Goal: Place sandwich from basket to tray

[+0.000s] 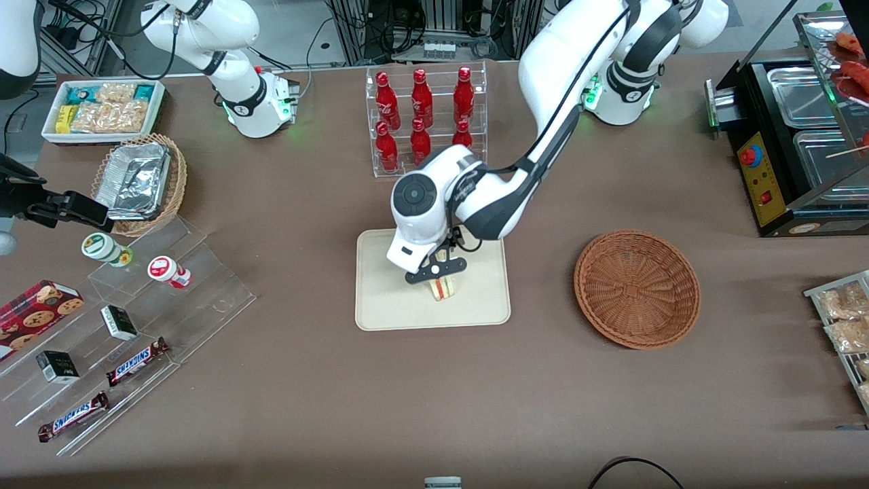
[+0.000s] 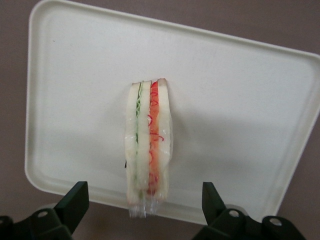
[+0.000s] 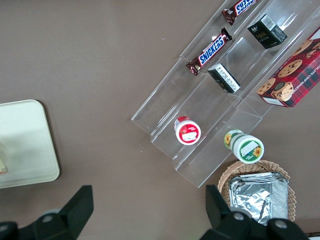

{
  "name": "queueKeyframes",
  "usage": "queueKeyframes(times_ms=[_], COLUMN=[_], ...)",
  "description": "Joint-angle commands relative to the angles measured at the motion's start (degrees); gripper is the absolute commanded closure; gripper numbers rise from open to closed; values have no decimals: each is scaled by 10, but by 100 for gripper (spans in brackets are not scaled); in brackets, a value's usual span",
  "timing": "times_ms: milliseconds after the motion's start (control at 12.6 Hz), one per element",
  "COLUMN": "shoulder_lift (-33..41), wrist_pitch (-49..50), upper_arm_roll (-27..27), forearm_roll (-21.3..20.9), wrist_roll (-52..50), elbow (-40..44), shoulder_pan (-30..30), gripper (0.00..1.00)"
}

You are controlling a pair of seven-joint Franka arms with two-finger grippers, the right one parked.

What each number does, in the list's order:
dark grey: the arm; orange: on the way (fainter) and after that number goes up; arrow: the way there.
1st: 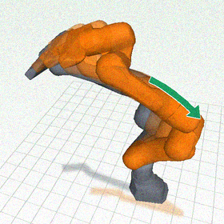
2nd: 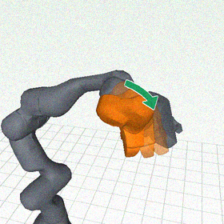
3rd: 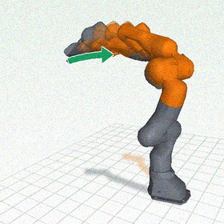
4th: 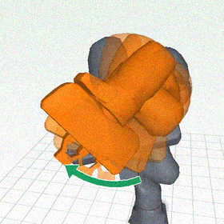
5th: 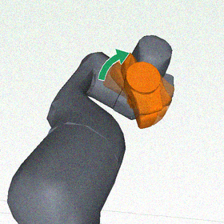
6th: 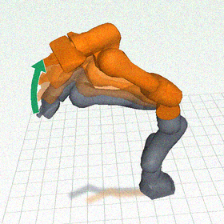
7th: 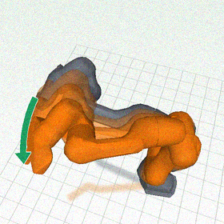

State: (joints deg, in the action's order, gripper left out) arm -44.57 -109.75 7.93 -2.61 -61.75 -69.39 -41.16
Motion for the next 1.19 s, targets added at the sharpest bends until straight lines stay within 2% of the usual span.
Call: queueKeyframes(times_ms=[0, 159, 317, 556, 635, 873, 1111], shoulder_lift=[45, 66, 93, 135, 161, 237, 290], wrist_pitch=[32, 65, 103, 187, 201, 206, 209], upper_arm_roll=[-7, -7, -8, -9, -10, -9, -8], forearm_roll=[-4, -3, -3, -2, -8, -3, 1], wrist_roll=[42, 79, 161, 229, 259, 461, 543], elbow=[-6, -8, -11, -18, -38, -101, -149], shoulder_pan=[1, 23, 40, 99, 130, 237, 314], gripper=[0, 0, 0, 0, 0, 0, 0])
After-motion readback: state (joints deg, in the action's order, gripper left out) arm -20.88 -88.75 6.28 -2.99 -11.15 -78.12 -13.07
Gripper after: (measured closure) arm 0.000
